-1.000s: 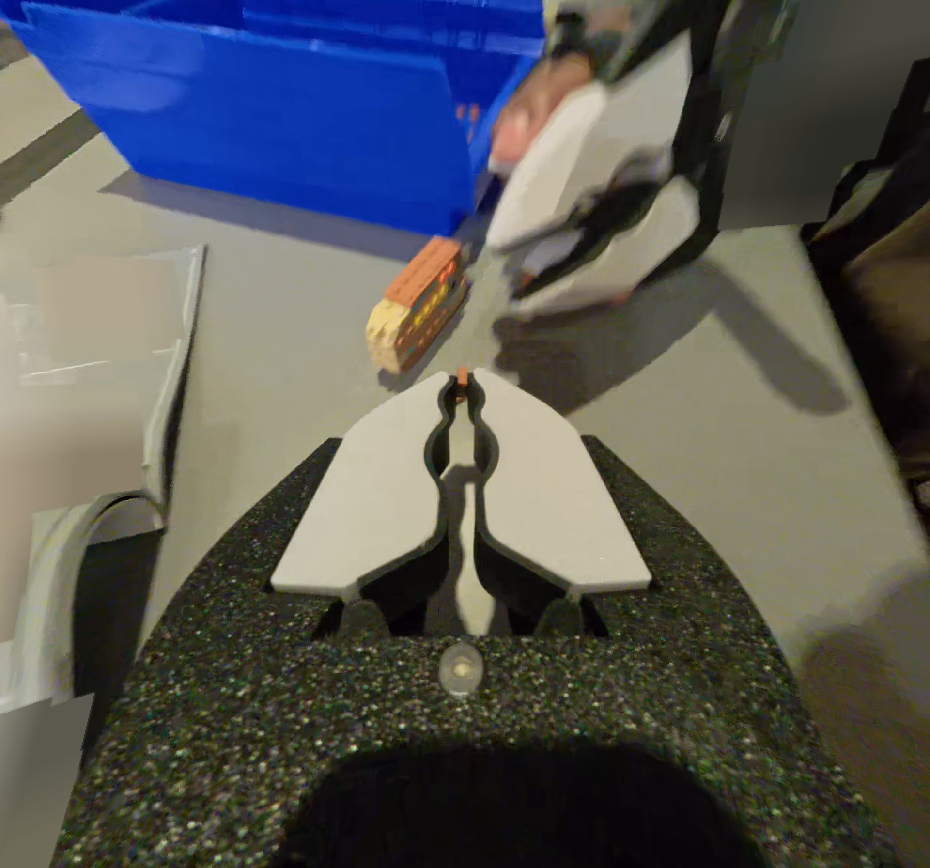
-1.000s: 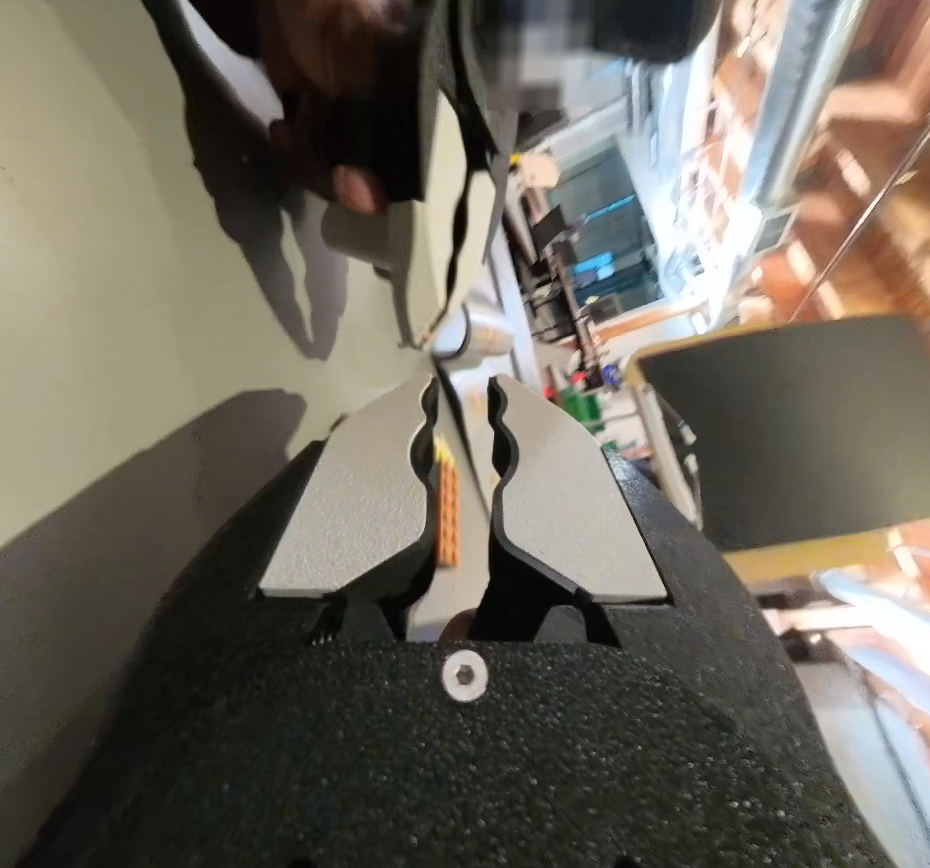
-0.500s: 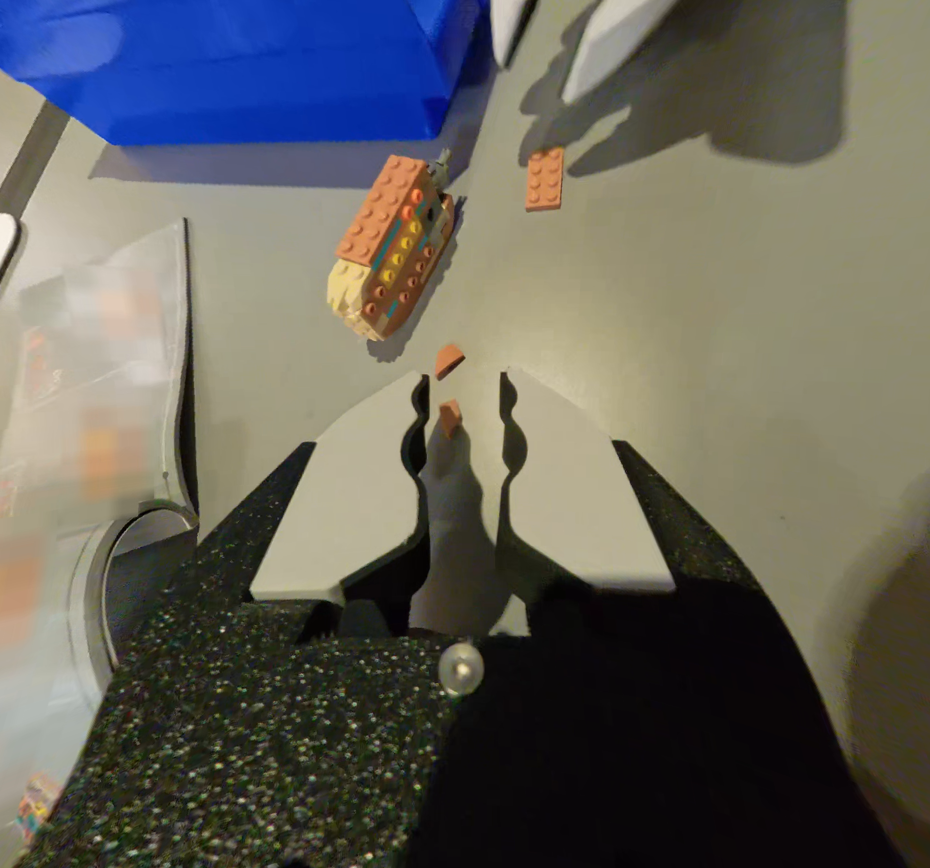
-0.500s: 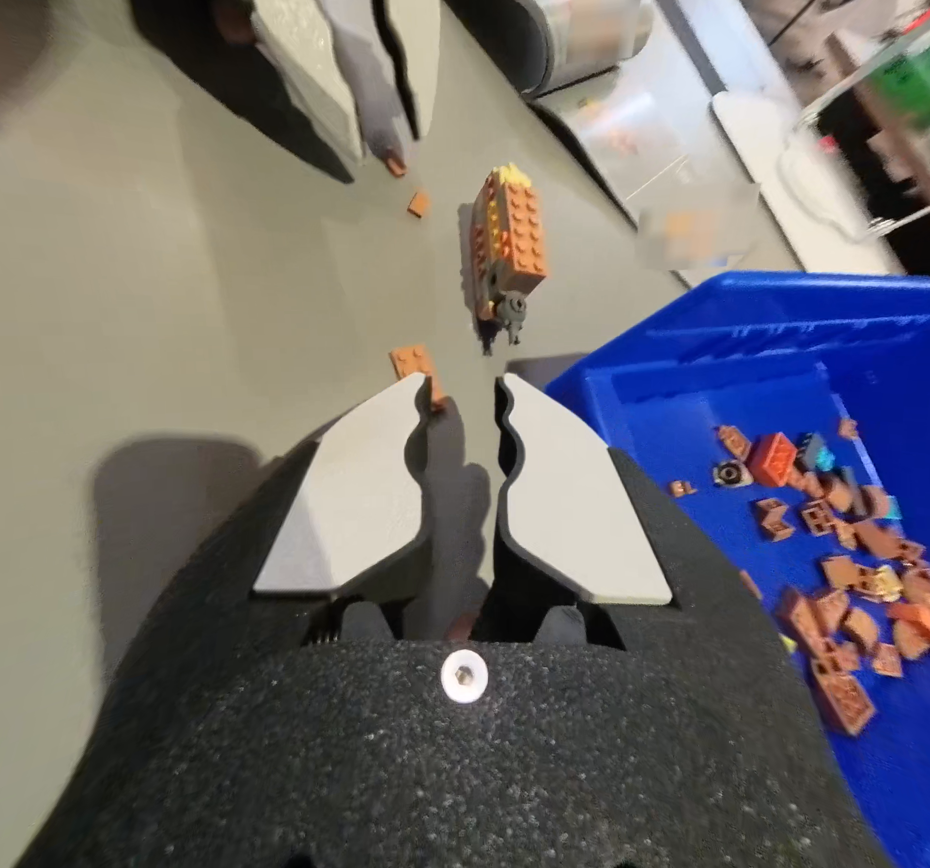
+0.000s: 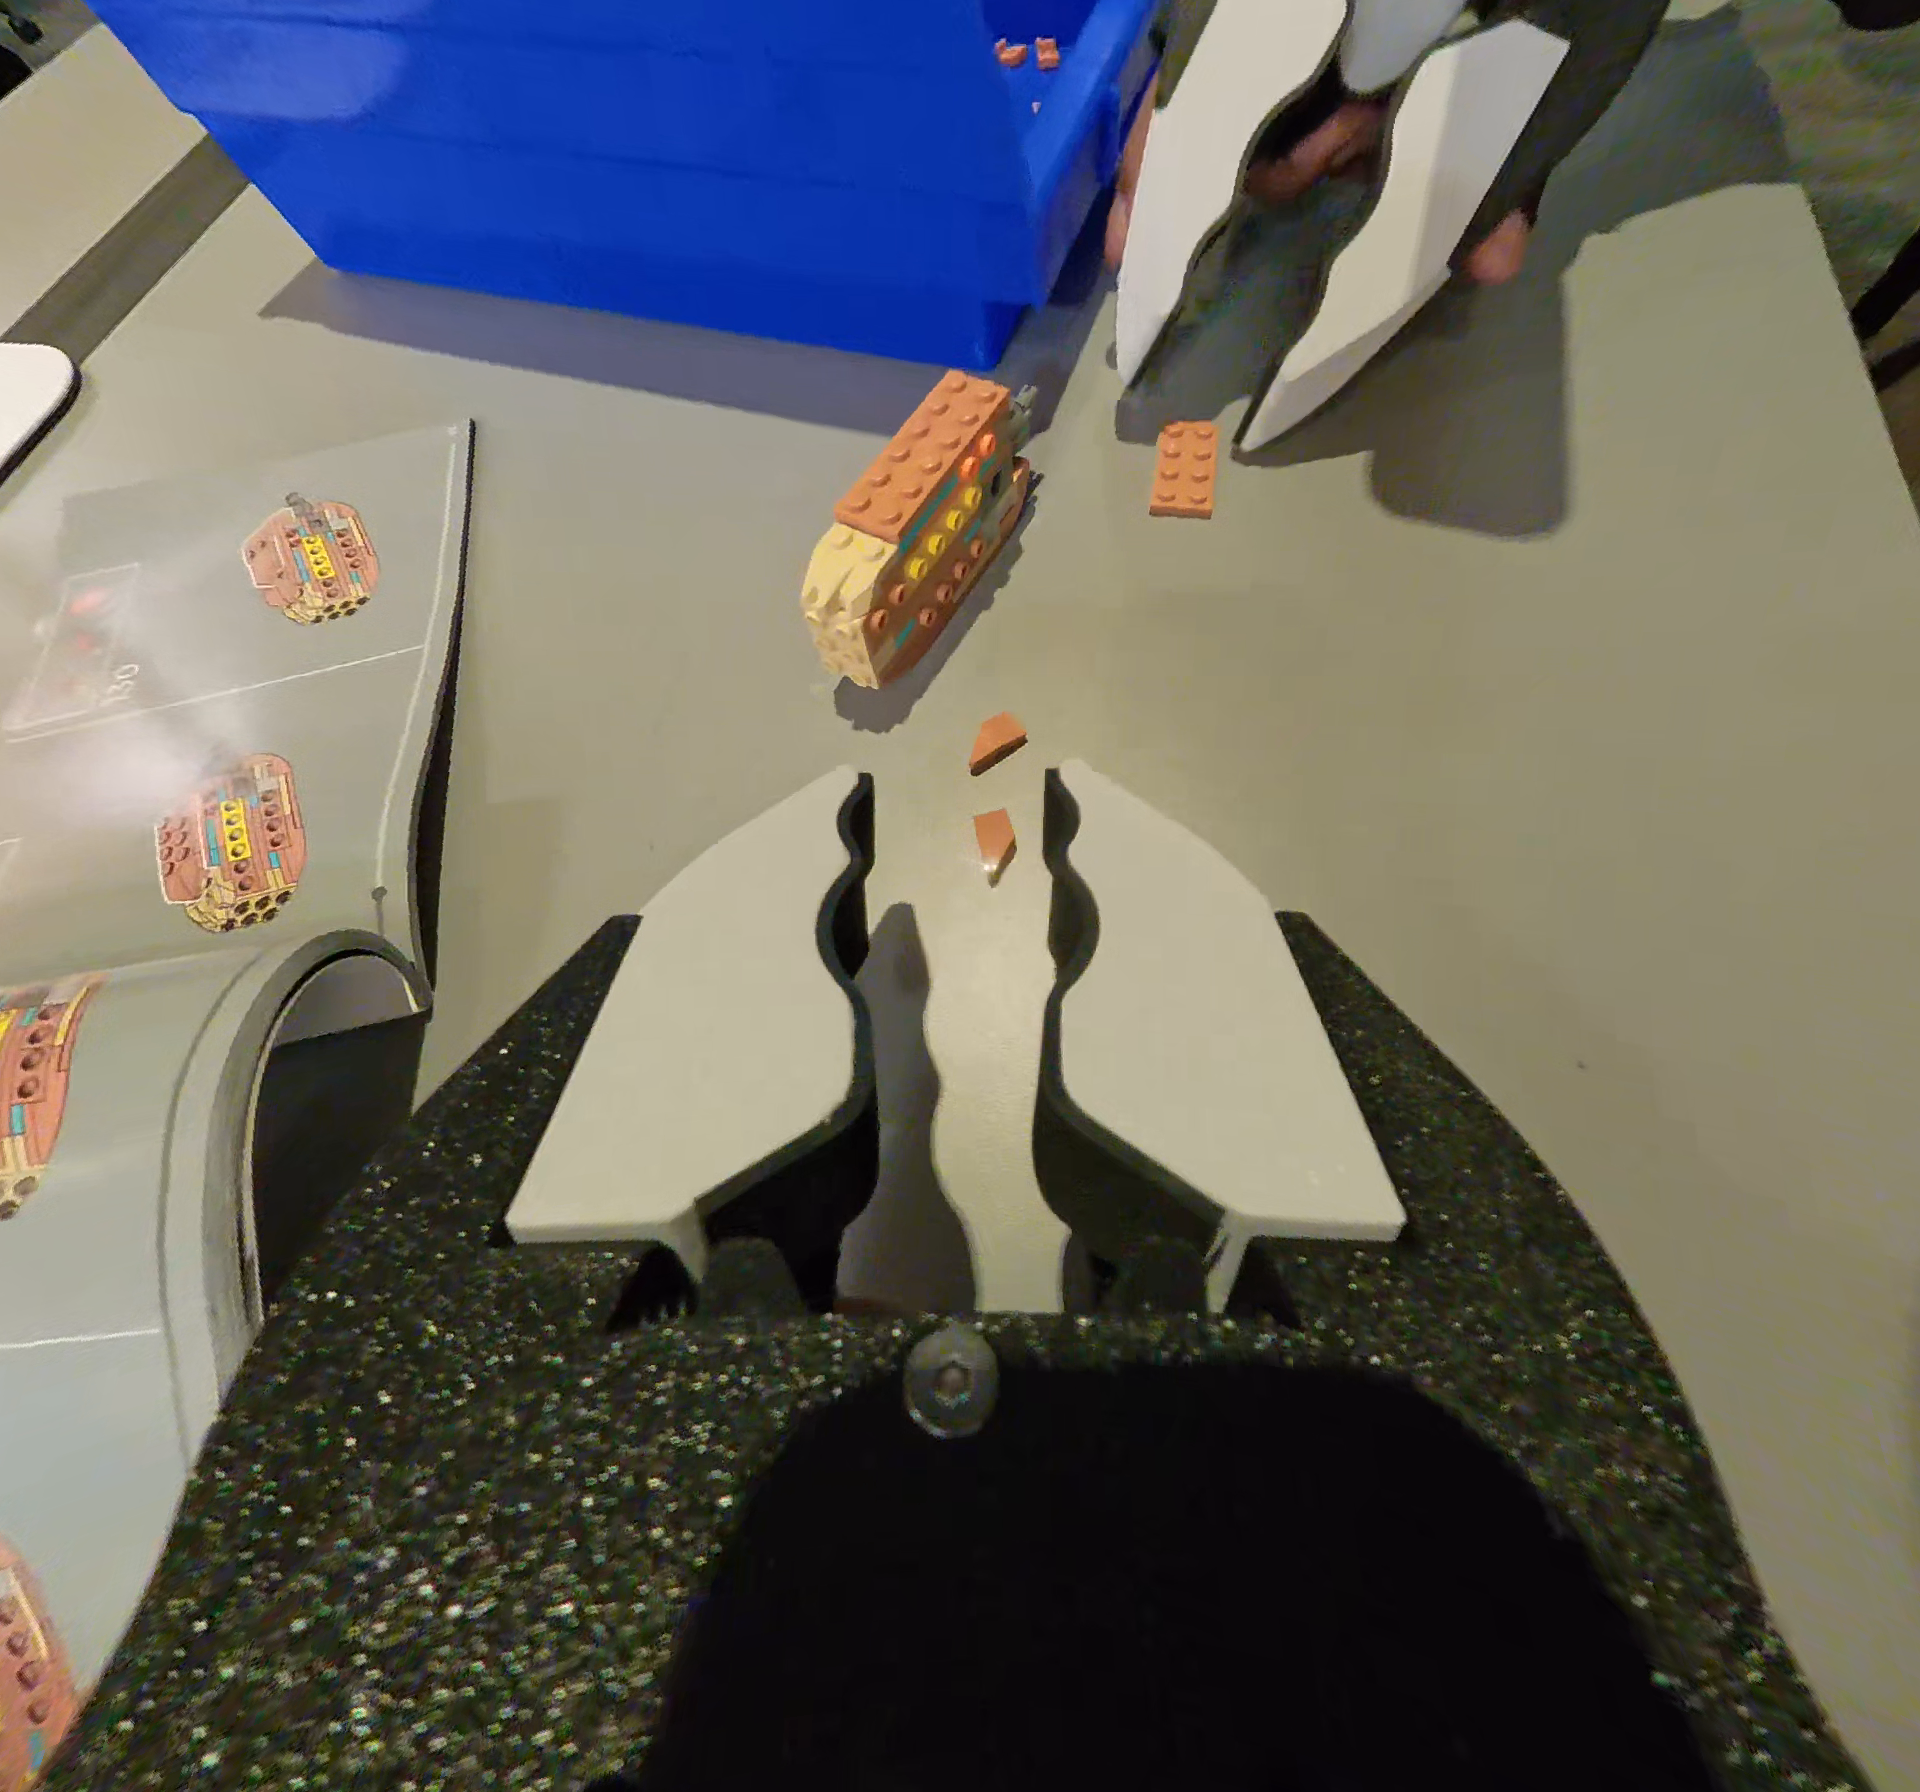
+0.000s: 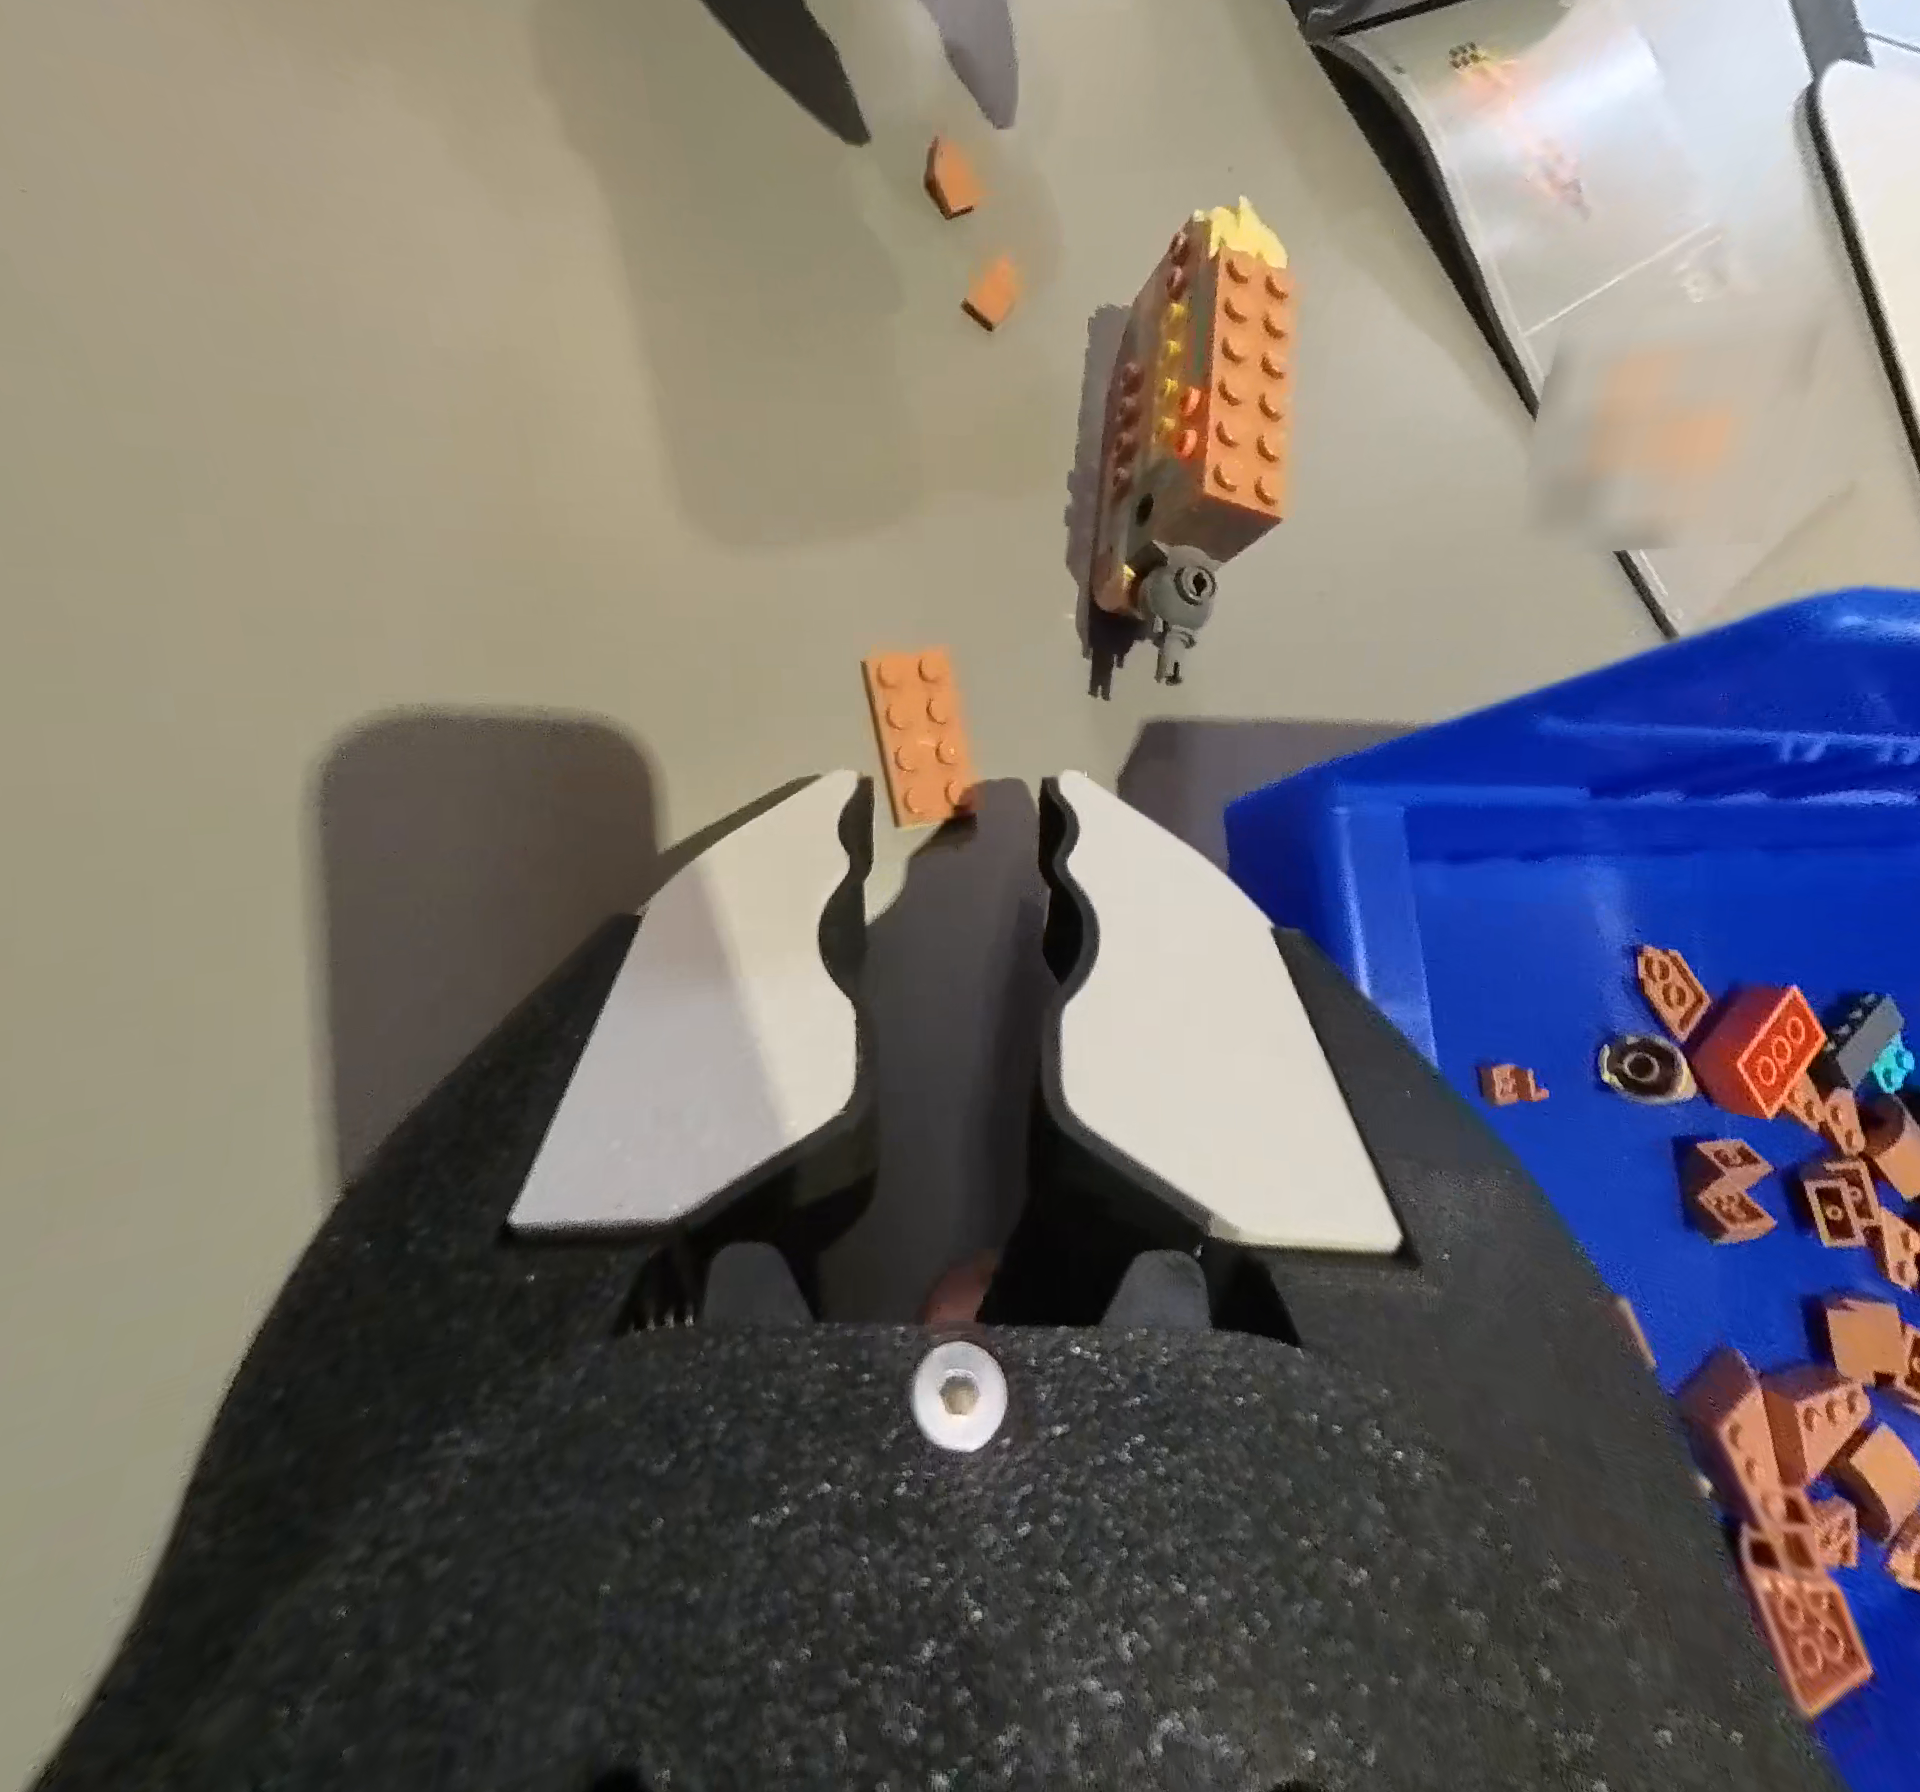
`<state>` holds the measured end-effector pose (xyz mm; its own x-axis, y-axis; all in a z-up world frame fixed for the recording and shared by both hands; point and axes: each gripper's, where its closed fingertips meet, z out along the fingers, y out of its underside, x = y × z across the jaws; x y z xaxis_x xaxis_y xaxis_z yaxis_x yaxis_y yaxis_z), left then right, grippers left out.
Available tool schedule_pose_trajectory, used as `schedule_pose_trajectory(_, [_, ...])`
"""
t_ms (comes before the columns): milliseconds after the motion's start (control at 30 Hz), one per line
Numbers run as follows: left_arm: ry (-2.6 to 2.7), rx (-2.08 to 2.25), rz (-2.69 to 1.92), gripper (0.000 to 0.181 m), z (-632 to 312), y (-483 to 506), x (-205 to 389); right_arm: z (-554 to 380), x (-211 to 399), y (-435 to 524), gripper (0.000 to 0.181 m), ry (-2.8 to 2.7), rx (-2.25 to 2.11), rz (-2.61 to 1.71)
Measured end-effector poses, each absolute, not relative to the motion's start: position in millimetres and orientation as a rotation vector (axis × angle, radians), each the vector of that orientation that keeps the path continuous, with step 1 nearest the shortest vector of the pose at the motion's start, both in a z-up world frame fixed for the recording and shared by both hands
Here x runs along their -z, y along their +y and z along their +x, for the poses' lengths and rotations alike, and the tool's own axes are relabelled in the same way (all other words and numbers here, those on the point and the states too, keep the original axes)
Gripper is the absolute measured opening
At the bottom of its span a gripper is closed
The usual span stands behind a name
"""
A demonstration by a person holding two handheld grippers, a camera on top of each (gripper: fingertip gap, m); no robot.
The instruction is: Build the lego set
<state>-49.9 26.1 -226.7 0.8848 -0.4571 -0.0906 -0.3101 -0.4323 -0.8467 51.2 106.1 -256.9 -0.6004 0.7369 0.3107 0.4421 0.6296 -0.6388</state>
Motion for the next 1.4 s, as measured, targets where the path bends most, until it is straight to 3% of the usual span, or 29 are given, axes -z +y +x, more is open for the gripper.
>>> schedule_pose_trajectory(333, [0.688, 0.2, -2.004, 0.049, -55, 61, 222, 40, 261, 104, 0.012, -2.332, -0.671, -0.947])
schedule_pose_trajectory(633, [0.714, 0.252, -1.999, 0.052, -49, 82, 232, 39, 258, 100, 0.018, -2.303, -0.753, -0.934])
schedule_pose_trajectory(833, [0.747, 0.293, -2.009, 0.047, -44, 92, 235, 37, 255, 97, 0.026, -2.287, -0.834, -0.908])
schedule_pose_trajectory(1033, [0.787, 0.309, -2.043, 0.027, -42, 98, 241, 36, 252, 99, 0.027, -2.263, -0.908, -0.975])
schedule_pose_trajectory(1400, [0.69, 0.141, -2.038, 0.026, -50, 94, 239, 35, 253, 101, 0.024, -2.254, -0.908, -1.003])
